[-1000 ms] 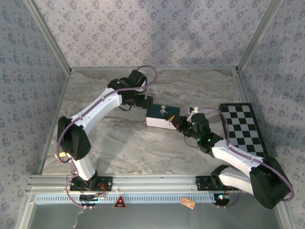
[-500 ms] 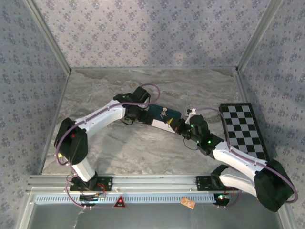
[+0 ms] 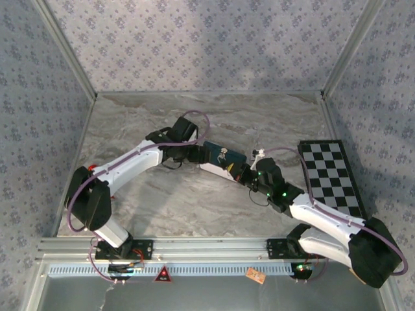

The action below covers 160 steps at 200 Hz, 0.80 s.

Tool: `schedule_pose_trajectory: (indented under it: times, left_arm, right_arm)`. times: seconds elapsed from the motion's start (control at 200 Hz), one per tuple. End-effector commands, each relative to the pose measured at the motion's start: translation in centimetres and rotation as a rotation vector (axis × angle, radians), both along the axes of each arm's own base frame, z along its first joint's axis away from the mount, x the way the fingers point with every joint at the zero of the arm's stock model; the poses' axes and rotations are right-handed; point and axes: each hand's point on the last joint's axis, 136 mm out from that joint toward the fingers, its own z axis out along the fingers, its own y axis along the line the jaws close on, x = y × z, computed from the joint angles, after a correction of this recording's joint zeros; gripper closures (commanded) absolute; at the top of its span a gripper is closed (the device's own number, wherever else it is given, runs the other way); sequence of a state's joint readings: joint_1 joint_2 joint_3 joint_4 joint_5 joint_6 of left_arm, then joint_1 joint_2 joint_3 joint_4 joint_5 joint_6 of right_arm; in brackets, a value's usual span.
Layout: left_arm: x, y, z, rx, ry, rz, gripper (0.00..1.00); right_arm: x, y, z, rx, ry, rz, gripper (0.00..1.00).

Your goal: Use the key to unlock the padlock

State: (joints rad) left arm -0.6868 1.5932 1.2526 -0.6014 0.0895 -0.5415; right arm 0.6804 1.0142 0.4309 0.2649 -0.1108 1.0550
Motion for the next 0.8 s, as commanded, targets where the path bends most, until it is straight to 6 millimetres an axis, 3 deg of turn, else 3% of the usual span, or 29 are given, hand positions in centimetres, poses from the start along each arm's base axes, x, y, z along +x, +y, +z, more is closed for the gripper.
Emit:
schedule_pose_trajectory:
  times: [0.0,0.245,0.49,0.635,0.795]
  left_arm:
    - [-0.5,0.8,-1.1,0.022,0.027,0.013,0.27]
    - [-3.5,2.5,-4.1,0.030,0.068,0.037,0.28]
    - [-6.0,2.7,-5.5,0.017,0.068,0.059,0.28]
    - [-6.8,1.7,-5.8,-0.024,0.063,0.069,0.28]
    - [-7.2,-0.3,-5.0,-0.072,0.025,0.066,0.28]
  right_arm:
    - [-0.4,0.0,0.0,-0.037,-0.005,0.012,1.00]
    - [-2.4,-0.1,-1.8,-0.082,0.041,0.044,1.00]
    - [-4.6,-2.3,-3.8,-0.133,0.086,0.021,1.00]
    - [-5.2,-3.4,-5.1,-0.097,0.123,0.001,1.00]
    - [-5.2,-4.6,-7.2,-0.067,0.178,-0.039,1.00]
